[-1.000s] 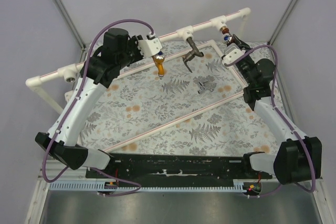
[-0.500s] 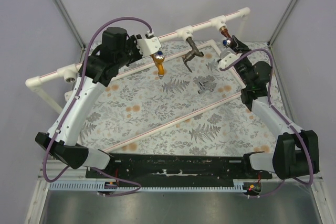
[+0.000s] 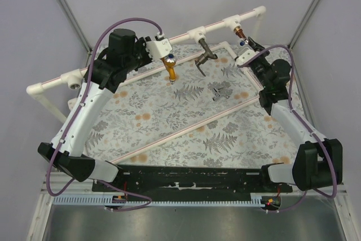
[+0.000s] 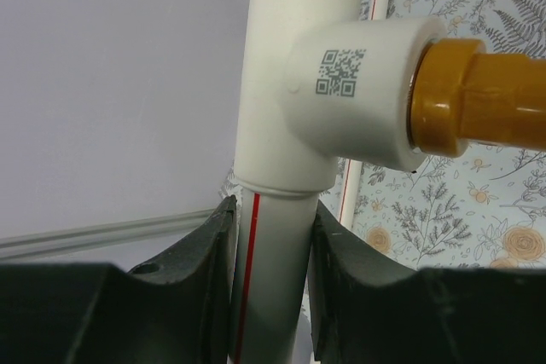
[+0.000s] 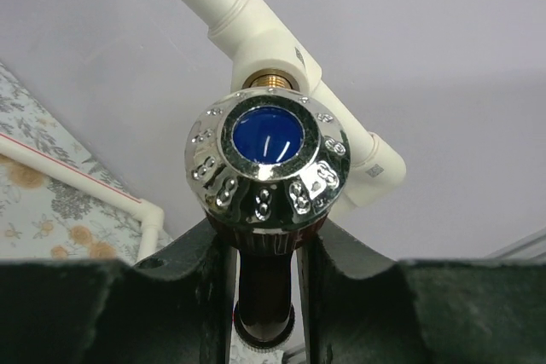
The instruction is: Install the water faucets
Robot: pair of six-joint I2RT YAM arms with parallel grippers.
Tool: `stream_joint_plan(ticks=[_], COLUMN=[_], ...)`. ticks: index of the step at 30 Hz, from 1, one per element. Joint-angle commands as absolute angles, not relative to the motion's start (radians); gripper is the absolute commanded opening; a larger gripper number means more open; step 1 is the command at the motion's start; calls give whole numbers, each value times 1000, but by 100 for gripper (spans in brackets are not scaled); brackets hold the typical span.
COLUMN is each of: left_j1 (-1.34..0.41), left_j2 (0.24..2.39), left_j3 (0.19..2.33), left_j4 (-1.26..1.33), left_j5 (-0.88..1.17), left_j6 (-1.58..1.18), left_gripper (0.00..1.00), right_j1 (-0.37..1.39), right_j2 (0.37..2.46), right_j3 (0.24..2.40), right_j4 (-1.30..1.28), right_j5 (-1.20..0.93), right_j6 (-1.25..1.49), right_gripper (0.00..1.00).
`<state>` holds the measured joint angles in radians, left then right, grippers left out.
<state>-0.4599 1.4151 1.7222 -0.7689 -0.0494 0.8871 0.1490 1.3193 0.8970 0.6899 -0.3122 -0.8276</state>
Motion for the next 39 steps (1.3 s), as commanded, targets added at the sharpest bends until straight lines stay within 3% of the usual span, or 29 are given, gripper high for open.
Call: stream_joint_plan(ticks=[1,16,39], left_j1=[-483,-483,-483], left_j2=[1390,1393,1385], left_j3=[1738,1738,1730], left_j4=[-871,-877,-871], left_j5=[43,74,84], left_j6=[701,698,703], left_gripper=[2,2,2], right_j1=[164,166,138], right_j2=[1302,1321,1359], right_j3=[1029,1088,1152], right_j4=[519,437,399], right_j5=[-313,-301,-212], right_j6=[-752,-703,-129], right_gripper=[0,0,0])
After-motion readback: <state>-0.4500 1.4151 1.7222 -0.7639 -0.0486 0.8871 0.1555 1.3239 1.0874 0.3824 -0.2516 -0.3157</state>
